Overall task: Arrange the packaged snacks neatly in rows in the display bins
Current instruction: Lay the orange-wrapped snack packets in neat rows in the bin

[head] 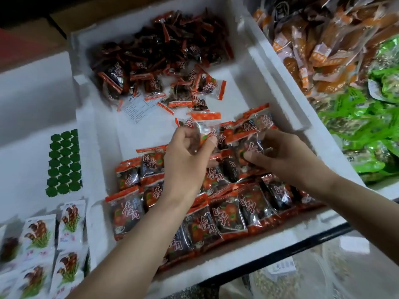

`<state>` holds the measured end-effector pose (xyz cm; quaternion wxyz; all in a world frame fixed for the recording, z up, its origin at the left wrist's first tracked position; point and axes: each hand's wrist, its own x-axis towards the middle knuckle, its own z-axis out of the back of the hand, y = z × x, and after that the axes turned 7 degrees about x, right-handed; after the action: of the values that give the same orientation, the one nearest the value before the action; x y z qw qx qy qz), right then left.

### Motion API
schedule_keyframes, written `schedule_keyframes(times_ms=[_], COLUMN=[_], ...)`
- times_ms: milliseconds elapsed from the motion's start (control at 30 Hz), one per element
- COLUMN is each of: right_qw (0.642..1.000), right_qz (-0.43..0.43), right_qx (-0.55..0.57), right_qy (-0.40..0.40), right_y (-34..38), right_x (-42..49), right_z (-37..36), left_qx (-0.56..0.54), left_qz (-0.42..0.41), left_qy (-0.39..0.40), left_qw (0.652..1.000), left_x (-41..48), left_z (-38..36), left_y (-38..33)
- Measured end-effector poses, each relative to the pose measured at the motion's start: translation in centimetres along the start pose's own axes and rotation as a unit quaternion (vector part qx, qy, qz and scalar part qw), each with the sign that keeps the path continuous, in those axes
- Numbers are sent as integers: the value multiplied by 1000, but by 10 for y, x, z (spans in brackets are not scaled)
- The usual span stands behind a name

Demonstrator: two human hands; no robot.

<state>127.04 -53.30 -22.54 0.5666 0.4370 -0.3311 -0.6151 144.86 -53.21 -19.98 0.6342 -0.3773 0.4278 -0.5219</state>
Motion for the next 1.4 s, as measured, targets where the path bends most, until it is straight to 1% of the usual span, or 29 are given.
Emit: schedule_keyframes(times_ms=[67,133,333,400,567,633,700,767,800,867,933,1000,1067,1100,1133,1167,1200,1233,1300,1400], right_qw=[999,998,995,992,983,984,987,995,998,992,985,984,990,995,999,1000,999,996,988,981], right_qz=[1,3,31,47,69,67,78,76,56,22,7,-12,-14,-6,3,5,3,1,13,42], right_qx=[-28,-42,-98,-115,-168,-166,-139,-63,-2,117,157,169,139,101,49,-5,-51,-89,-152,-188], right_qy=[-28,-37,-6,0,26,15,-9,-17,-2,46,65,54,29,19,14,8,3,1,4,-17], right_y=[-3,-2,-8,-10,-13,-10,-6,3,8,14,14,10,5,2,0,-4,-7,-10,-13,-16], right_x=[2,4,10,12,12,10,7,1,-3,-9,-11,-6,2,6,10,13,15,16,17,16], right_z=[-5,-13,-28,-27,-27,-26,-22,-17,-14,-9,-1,9,21,26,30,33,34,33,29,23], left_qx=[4,16,82,93,76,62,32,30,33,44,64,109,188,244,314,385,438,469,497,511], left_qz=[-11,-22,-48,-36,12,36,54,51,42,19,-1,-37,-84,-112,-149,-188,-219,-239,-254,-278], left_qy=[-19,-38,-54,-53,-34,-18,7,38,54,77,82,76,71,80,91,103,114,124,141,121], left_qw=[1000,999,994,994,996,997,998,998,997,996,995,990,976,960,933,898,864,841,817,804], left_x=[-3,-6,-12,-13,-13,-15,-16,-16,-16,-15,-14,-12,-11,-10,-9,-9,-8,-7,-7,-5], left_z=[2,4,10,9,3,1,-1,-2,-4,-9,-15,-20,-24,-25,-26,-27,-27,-28,-29,-30], left_y=[0,2,6,8,6,6,8,9,8,5,2,2,2,4,7,11,16,21,28,37])
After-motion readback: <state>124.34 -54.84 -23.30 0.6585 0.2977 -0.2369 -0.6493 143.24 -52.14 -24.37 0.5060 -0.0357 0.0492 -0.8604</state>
